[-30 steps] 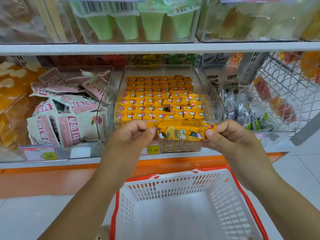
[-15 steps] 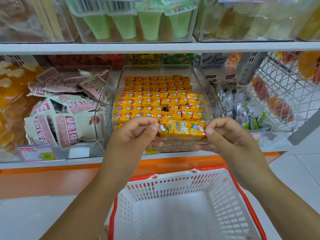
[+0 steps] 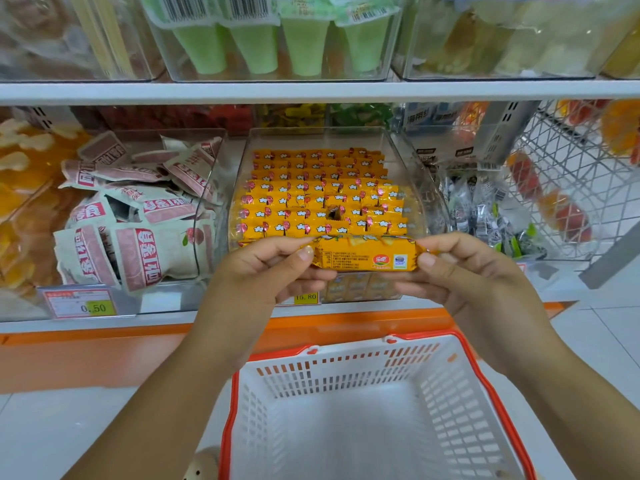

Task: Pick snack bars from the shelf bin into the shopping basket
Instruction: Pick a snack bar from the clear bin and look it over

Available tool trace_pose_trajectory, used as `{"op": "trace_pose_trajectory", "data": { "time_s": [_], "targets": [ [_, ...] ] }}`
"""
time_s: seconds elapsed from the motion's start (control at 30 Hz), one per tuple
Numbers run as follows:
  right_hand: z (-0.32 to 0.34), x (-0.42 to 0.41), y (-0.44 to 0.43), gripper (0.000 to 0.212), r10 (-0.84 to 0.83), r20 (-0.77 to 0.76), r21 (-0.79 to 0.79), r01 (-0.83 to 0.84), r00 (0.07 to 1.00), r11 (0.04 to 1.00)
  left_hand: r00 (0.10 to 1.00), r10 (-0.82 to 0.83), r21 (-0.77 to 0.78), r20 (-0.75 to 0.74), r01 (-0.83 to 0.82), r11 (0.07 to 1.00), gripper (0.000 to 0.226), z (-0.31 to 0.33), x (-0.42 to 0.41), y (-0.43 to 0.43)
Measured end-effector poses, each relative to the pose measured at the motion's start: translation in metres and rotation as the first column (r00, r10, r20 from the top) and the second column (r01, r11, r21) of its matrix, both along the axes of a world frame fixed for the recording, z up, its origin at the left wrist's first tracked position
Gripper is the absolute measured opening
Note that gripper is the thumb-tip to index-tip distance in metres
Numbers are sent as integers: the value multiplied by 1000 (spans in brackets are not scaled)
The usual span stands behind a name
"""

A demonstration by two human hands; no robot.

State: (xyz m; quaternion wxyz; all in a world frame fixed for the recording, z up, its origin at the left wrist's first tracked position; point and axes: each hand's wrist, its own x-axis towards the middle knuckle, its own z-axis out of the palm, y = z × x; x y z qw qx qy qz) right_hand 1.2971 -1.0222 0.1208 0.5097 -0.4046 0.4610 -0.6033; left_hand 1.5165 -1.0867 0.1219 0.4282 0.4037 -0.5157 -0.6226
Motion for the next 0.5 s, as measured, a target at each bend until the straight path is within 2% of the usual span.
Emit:
{"op": "trace_pose_trajectory", "data": {
  "time_s": [0.1,0.27,0.33,0.47,0.5],
  "targets": [
    [1,0,0,33,0,27,20,-1,1000,1000,1000,-10,15,2,10,1000,17,-1,0,-1],
    [1,-3,0,30,24,68,24,-26,997,999,996,-79,1,29,79,997,33,0,5,-2],
    [0,-3,0,25,16,23,30,-17,1000,999,997,-59,-16,49,60,998,30,0,4,-2],
    [-5,-2,-1,20,-20,-124,29,24,992,999,995,25,-54,100,-20,998,10,0,2,-1],
    [-6,-2,-1,25,-35,-153,23,39,988,999,993,30,-63,114,-23,998,6,0,1,-1]
  ]
}}
